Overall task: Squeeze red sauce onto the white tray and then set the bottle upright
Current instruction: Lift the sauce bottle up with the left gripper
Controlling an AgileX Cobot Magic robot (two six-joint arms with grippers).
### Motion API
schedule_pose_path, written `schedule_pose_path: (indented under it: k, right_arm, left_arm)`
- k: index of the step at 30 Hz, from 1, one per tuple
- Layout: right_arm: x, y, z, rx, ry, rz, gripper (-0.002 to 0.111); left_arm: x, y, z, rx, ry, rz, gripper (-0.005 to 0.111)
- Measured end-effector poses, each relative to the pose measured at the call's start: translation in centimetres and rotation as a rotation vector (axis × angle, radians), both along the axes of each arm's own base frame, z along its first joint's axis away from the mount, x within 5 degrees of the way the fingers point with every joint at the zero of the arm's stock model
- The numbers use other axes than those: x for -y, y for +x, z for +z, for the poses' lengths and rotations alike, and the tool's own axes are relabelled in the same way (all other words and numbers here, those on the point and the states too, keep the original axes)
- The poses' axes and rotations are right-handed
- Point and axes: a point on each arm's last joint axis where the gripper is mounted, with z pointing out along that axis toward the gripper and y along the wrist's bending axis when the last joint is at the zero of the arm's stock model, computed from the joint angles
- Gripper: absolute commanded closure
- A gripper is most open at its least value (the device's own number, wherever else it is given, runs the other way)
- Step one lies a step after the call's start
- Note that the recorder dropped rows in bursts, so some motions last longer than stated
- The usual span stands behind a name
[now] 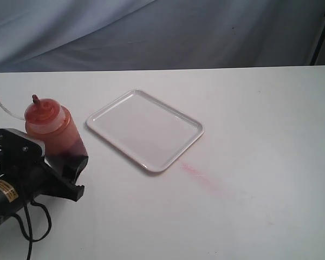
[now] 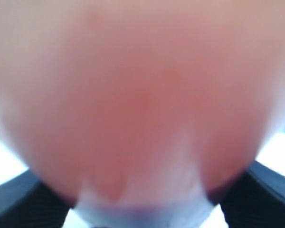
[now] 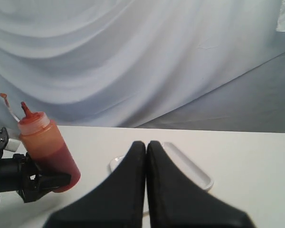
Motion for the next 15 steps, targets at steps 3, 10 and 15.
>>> schedule_pose_path:
  k: [3,10,15]
  right_arm:
    - [0.0,0.0,0.0,-0.003,-0.002,0.002,0.108]
    - [-0.1,-0.1,-0.2,-0.026,0.007,0.014,0.108]
    - [-0.2,-0.1,-0.5,-0.074,0.048,0.028,0.108]
  left_arm:
    - [0.3,-0.2,1.2,0.047,-0.009,-0.049,0.107]
    - [0.8,-0.6,4.7,0.188,-0.036,-0.120,0.107]
    - [0.7,-0.8,7.2,0.260,-0.045,-0.119,0.107]
